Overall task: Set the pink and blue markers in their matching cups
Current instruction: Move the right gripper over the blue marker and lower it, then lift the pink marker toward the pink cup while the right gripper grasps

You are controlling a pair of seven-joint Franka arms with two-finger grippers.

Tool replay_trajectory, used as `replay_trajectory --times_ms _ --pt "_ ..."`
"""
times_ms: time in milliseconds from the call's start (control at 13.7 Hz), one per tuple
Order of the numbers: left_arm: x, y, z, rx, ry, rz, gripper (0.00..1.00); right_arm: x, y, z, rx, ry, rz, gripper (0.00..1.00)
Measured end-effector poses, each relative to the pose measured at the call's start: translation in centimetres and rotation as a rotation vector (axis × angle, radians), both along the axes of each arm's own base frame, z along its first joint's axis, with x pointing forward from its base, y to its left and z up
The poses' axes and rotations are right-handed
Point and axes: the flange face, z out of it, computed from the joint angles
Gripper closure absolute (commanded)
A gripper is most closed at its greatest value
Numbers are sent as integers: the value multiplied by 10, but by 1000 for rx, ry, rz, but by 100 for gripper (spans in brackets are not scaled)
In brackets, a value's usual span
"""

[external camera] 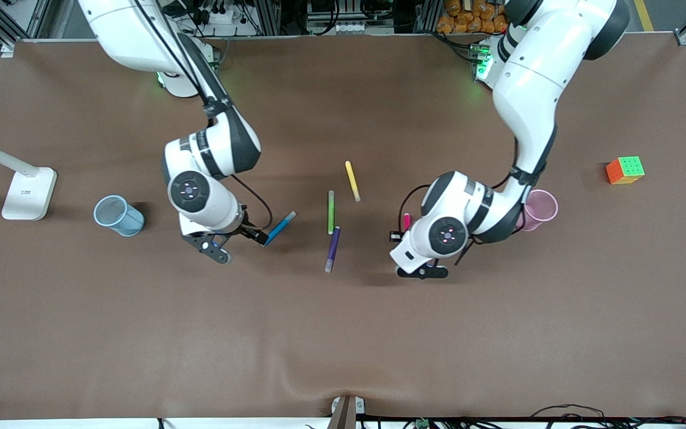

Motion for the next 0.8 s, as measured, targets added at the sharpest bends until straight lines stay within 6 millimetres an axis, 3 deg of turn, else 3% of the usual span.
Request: replay_trajectory --times_ms 219,438,583,802 --pt "12 12 31 -13 -40 21 100 -9 22 -23 -8 -14 -4 0" --pt "22 32 62 -13 -61 48 100 -10 27 -46 -14 -22 -1 0" --pt "27 49 86 -4 -57 67 100 -11 27 -57 -19 -20 0 19" --pt "34 82 134 6 -70 105 100 -13 31 -62 -22 -21 2 22"
